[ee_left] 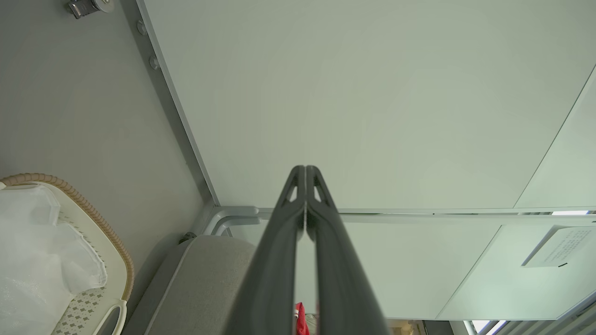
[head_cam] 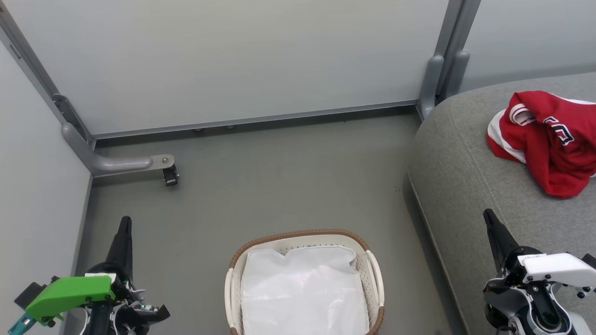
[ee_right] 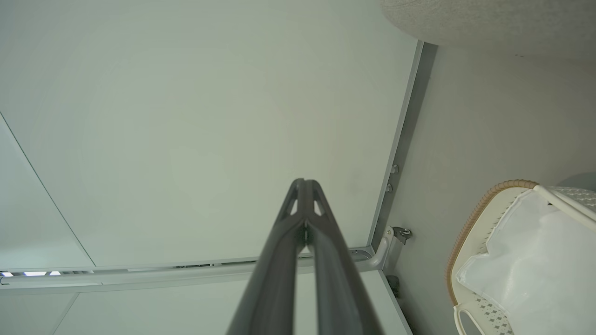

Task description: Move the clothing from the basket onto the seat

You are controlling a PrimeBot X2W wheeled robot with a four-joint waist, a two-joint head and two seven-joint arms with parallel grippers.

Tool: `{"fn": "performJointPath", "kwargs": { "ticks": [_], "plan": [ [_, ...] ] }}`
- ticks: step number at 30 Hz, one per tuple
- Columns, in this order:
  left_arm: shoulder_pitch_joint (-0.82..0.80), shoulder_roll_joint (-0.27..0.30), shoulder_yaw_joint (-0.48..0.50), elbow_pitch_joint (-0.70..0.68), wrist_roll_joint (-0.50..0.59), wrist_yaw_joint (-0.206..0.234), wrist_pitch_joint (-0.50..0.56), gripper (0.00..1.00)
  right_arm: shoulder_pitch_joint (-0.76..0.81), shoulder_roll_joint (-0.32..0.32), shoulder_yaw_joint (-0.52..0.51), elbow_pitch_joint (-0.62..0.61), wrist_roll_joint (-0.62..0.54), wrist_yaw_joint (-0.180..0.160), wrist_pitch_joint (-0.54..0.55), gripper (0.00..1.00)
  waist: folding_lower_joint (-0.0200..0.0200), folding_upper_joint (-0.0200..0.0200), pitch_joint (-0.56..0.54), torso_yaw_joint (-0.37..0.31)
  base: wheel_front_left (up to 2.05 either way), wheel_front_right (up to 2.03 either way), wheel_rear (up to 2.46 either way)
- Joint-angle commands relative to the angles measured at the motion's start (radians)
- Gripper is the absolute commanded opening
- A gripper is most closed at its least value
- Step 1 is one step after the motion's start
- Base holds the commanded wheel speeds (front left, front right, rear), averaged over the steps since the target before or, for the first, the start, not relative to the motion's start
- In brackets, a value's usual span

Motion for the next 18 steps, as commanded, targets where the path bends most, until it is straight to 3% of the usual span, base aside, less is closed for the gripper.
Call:
{"fn": "performJointPath", "kwargs": {
  "ticks": [1,18],
  "plan": [
    [-0.010,0.007,0.002,-0.002,-0.003,-0.005,0.004,0.00,0.010,-0.003,-0.002,-0.003,0.004,0.000,0.003,0.00,0.0000,0.0000,0.000,0.000,0.00,0.00,0.00],
    [-0.010,0.007,0.002,-0.002,-0.003,-0.005,0.004,0.00,0.010,-0.003,-0.002,-0.003,0.004,0.000,0.003,0.00,0.0000,0.0000,0.000,0.000,0.00,0.00,0.00]
  ]
}}
